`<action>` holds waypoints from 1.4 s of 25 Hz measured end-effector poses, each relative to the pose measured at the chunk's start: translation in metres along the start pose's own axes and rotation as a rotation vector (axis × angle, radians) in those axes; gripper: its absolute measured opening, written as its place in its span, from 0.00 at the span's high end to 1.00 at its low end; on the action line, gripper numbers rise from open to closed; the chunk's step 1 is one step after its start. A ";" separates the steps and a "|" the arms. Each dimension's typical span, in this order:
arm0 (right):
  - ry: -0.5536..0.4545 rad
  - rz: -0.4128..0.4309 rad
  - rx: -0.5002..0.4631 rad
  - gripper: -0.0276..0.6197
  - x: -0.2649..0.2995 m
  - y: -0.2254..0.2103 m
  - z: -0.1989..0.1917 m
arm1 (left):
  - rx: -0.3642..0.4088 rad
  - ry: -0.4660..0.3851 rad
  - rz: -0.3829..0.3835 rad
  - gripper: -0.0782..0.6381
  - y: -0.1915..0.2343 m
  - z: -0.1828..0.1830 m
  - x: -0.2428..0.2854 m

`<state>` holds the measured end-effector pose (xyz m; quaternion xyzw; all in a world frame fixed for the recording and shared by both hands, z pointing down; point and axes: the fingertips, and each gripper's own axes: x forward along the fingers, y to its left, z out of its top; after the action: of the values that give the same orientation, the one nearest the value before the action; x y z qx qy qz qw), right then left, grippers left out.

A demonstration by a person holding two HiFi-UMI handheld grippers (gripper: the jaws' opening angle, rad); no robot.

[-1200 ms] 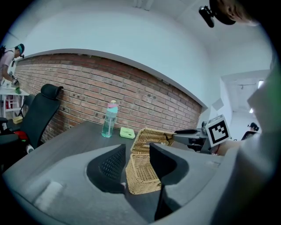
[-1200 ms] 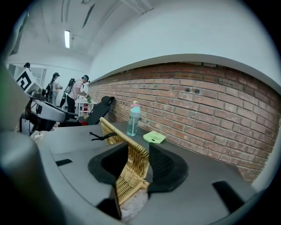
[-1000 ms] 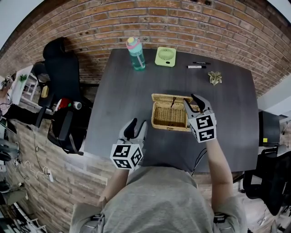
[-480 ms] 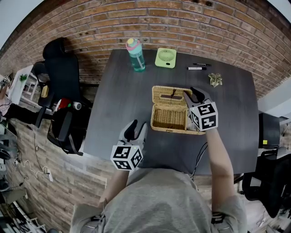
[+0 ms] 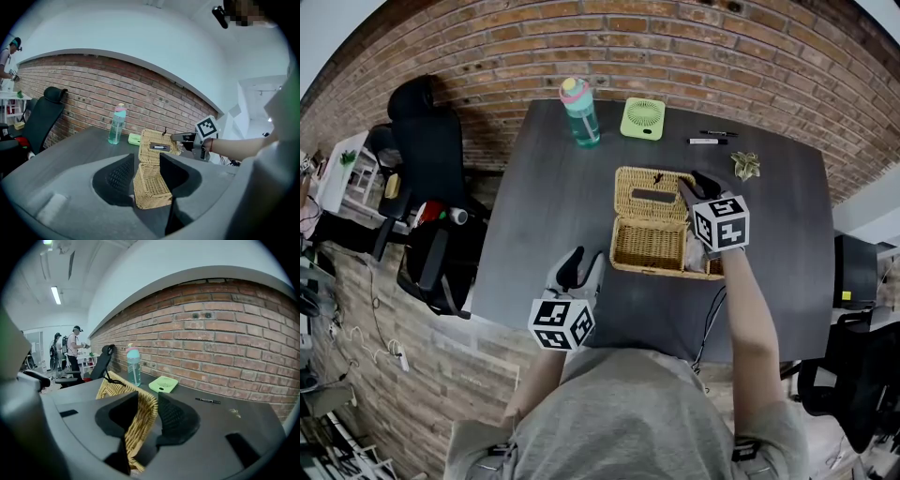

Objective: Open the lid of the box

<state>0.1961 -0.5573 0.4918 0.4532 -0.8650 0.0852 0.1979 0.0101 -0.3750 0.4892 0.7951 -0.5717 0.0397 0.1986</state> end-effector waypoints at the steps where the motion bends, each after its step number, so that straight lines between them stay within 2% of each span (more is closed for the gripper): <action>1: 0.004 0.001 0.006 0.75 0.003 -0.002 -0.001 | 0.000 0.001 0.000 0.65 0.000 0.000 0.001; 15: 0.074 -0.002 0.139 0.75 0.046 -0.024 -0.029 | -0.002 0.010 0.002 0.65 0.003 -0.004 0.001; 21: 0.083 -0.035 0.138 0.75 0.048 -0.026 -0.032 | 0.001 0.009 -0.002 0.65 0.004 -0.003 -0.002; 26: 0.033 -0.103 0.102 0.74 0.034 -0.020 -0.019 | 0.013 0.002 -0.027 0.65 0.001 0.001 -0.007; 35: -0.093 -0.104 0.099 0.75 -0.031 0.035 -0.001 | 0.043 -0.024 -0.083 0.65 -0.012 0.009 -0.026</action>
<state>0.1834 -0.5131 0.4809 0.5102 -0.8433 0.0962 0.1389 0.0106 -0.3515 0.4702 0.8225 -0.5398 0.0342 0.1758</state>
